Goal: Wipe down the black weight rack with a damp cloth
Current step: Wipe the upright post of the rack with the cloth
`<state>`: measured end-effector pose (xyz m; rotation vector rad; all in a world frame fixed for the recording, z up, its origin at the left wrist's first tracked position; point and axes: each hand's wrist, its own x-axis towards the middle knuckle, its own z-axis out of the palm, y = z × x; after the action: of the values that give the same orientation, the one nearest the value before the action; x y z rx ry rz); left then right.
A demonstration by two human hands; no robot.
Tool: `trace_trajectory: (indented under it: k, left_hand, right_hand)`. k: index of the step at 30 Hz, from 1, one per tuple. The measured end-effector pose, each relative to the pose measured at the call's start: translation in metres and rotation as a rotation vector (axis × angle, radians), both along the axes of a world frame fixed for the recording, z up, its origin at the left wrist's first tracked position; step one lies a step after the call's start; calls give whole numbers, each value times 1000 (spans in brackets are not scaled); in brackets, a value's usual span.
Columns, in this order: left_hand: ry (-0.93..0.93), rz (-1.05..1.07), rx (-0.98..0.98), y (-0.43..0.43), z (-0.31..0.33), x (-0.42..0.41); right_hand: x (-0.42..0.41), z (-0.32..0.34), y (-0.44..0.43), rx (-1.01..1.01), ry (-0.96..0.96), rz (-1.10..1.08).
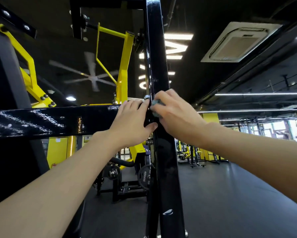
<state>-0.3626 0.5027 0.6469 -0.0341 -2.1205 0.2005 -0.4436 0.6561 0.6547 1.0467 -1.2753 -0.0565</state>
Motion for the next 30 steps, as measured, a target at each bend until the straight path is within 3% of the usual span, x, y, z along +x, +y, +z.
trace_trajectory:
  k: [3,5,7,9,12,17,20,24,28,30]
  left_hand:
    - [23,-43,35,0,-2,-1]
    - [26,-47,56,1,-3,0]
    - [20,-54,68,2,-4,0]
    - [5,-65,91,4,-4,1]
    - [-13,-126,188,12,-10,4]
    - [189,-315,298,22,-63,9]
    - [262,-362,484,27,-88,6]
    - [45,-517,867,37,-97,0]
    - [-71,-626,965,40,-101,-3]
    - [-113,-647,981,38,-104,-3]
  right_hand:
    - [4,0,7,17,18,37]
    - [3,-3,9,-70,-130,96]
    - [0,-12,9,-25,-201,77]
    - [-4,-16,14,50,-160,36]
    - [-6,-22,14,-57,-110,80]
    - [-4,-43,11,81,56,54]
    - [2,-45,6,-84,-71,104]
    - [2,-59,5,53,-89,-6]
    - [0,-65,4,-170,-123,-27]
    - [-2,-82,-2,-146,-131,-86]
